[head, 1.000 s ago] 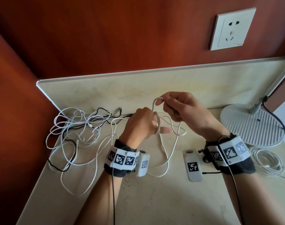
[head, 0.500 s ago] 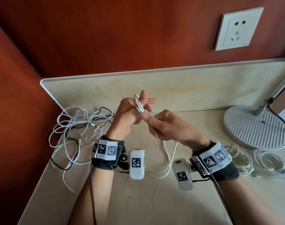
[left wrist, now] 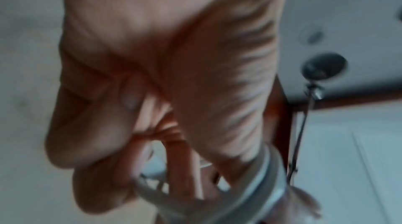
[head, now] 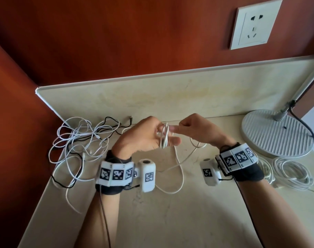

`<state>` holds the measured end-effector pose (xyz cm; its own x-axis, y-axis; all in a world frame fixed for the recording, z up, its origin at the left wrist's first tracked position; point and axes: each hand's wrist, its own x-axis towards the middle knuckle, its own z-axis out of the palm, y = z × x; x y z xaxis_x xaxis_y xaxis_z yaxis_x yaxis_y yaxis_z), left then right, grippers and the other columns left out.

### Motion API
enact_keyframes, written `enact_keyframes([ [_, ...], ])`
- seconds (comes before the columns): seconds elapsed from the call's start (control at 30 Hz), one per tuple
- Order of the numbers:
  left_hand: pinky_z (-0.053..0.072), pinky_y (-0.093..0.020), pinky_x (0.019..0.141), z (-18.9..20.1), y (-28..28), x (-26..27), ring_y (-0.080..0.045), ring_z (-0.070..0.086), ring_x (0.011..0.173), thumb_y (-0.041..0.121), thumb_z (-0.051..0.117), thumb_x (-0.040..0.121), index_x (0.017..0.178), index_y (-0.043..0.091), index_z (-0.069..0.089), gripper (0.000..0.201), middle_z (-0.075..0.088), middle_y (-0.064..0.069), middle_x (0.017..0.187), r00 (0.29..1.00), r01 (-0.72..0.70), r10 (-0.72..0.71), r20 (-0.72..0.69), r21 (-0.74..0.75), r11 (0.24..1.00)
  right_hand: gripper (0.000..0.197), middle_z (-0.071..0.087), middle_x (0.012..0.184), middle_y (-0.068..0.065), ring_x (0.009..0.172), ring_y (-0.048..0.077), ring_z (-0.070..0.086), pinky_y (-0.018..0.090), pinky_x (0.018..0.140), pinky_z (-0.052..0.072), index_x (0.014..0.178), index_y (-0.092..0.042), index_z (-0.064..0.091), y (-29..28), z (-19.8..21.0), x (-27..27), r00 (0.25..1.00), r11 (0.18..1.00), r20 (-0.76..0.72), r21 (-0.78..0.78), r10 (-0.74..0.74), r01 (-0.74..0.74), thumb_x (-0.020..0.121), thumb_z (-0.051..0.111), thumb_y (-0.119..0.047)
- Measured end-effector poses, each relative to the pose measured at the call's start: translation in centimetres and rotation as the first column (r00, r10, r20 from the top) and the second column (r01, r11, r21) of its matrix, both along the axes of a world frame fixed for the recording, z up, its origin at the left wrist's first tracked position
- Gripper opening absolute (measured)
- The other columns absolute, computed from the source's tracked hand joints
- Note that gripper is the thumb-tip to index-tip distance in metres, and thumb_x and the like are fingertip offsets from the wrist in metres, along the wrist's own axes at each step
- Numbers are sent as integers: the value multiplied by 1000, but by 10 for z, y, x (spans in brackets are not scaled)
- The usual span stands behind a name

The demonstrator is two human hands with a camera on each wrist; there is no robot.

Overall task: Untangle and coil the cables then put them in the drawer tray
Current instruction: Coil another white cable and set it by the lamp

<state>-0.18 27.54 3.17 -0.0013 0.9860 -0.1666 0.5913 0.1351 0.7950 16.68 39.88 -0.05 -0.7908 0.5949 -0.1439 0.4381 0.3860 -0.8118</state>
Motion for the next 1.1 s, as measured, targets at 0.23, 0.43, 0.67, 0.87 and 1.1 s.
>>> enact_keyframes([
  [0.23, 43, -26, 60, -10, 7, 23, -6, 48, 53, 56, 86, 73, 74, 9, 70, 50, 59, 7, 63, 945, 7, -75, -317, -208, 978, 59, 25, 65, 4, 57, 19, 20, 32, 50, 20, 67, -8, 37, -6, -3, -7, 994, 999, -104, -8, -35, 34, 104, 54, -52],
  [0.43, 32, -16, 43, -14, 9, 16, -3, 40, 40, 53, 92, 69, 64, 4, 67, 55, 44, 12, 44, 940, -138, 75, -333, -171, 976, 46, 44, 58, -15, 56, 11, 35, 24, 51, 31, 73, -12, 60, -12, 8, -3, 990, 1000, -137, 4, 18, -18, 110, 47, -36],
  [0.67, 28, -12, 37, -17, 13, 5, -5, 43, 45, 38, 82, 86, 63, 18, 60, 37, 52, 10, 53, 890, -312, 291, -352, -2, 950, 32, 49, 60, -11, 56, 10, 42, 27, 56, 38, 84, -15, 68, -28, 26, -4, 987, 991, -134, 109, 86, -71, 108, 47, -22],
  [0.87, 46, -35, 52, -20, 11, 5, -19, 55, 50, 24, 64, 92, 60, 5, 61, 37, 55, -2, 52, 799, -409, 441, -409, 168, 897, 32, 57, 59, -9, 53, 9, 44, 22, 53, 37, 79, -14, 68, -39, 27, -7, 987, 973, -114, 216, 110, -84, 105, 50, -19],
  [1.1, 43, -34, 52, -20, 14, 0, -36, 48, 58, 48, 62, 95, 57, 8, 66, 55, 68, -8, 59, 778, -500, 582, -238, 325, 802, 54, 40, 41, -9, 37, 10, 33, 14, 45, 27, 62, -8, 63, -52, 28, -13, 962, 991, -271, 131, 43, -8, 105, 58, -40],
])
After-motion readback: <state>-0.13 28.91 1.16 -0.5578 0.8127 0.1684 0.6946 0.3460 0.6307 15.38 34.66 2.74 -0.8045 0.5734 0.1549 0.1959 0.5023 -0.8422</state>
